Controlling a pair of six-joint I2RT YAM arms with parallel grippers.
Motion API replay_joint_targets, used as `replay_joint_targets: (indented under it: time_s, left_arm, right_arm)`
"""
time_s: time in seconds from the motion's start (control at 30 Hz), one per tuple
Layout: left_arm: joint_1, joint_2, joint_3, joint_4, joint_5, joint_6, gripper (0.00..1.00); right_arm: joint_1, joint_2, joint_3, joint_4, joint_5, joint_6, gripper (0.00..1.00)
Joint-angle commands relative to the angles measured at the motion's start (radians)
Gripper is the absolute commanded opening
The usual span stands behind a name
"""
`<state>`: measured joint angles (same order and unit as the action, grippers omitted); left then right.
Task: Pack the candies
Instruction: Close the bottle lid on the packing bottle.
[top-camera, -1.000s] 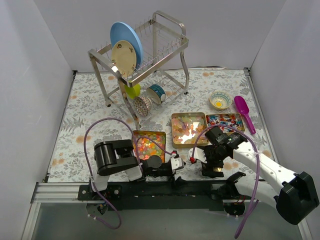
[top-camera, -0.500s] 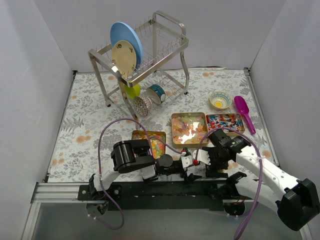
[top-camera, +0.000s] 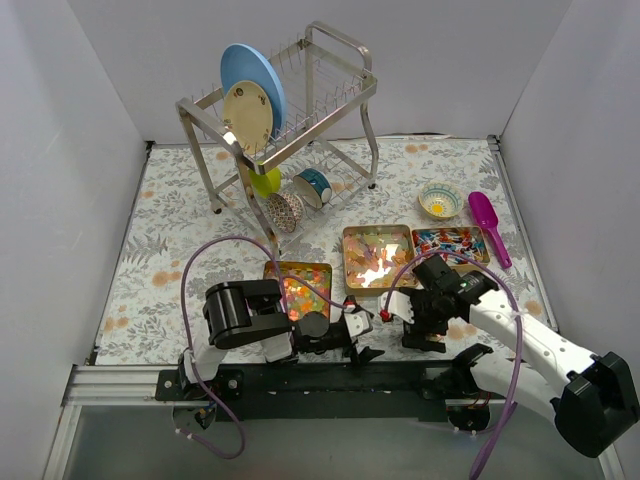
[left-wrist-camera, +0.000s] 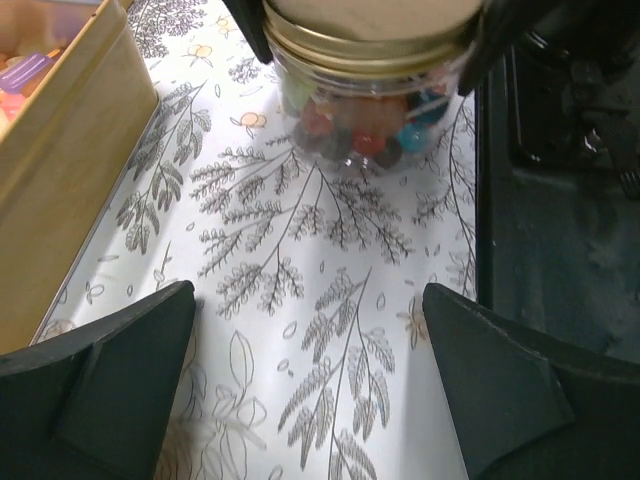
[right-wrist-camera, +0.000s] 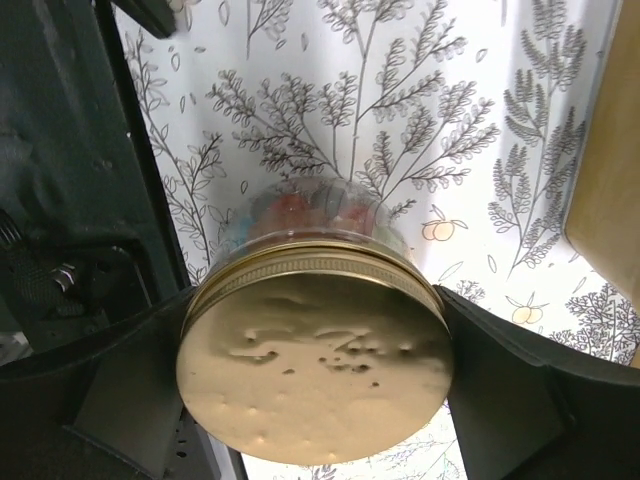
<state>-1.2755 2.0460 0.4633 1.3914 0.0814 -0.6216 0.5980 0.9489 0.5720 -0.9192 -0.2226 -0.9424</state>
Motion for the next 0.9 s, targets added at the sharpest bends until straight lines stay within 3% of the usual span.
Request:
replay_joint_targets:
  time_s: [0.0,0.37,0.87]
  left_arm:
    - [0.005,-0.058,-0.057,0.446,0.026,0.057,0.98]
    - [-0.001,-0.113,-0.104,0.446,0.038,0.082,0.98]
    - [-0.001,-0.193,-0.195,0.448,0.078,0.111,0.98]
  right_arm:
    - [0.003,0.017,0.068,0.054,-0.032,0.086,0.98]
    - [0.002,0.057,0.114,0.014,-0.023,0.152,0.98]
    - [0.009,0.142,0.138,0.057,-0.11,0.097,0.98]
